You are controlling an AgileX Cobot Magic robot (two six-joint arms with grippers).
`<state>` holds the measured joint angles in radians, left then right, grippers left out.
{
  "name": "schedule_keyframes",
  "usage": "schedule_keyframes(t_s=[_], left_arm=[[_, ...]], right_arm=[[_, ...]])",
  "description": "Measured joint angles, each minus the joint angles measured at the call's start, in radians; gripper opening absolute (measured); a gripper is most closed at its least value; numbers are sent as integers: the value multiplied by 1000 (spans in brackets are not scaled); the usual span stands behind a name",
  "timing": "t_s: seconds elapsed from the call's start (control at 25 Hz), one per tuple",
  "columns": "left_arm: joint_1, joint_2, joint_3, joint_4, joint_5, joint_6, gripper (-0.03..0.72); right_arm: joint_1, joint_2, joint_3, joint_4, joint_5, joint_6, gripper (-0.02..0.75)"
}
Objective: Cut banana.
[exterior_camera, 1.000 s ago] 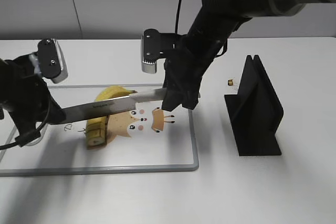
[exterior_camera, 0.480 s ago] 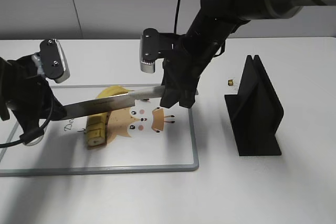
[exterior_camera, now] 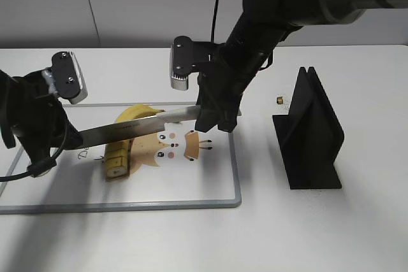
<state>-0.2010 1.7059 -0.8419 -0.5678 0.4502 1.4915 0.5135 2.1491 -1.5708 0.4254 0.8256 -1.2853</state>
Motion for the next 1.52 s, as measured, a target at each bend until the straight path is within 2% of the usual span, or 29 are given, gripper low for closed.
schedule_keyframes(t_s=[1.52], left_arm=[[-6, 169, -31, -16, -98, 30, 7]], right_arm=[[-10, 134, -24, 25, -22, 2, 187]])
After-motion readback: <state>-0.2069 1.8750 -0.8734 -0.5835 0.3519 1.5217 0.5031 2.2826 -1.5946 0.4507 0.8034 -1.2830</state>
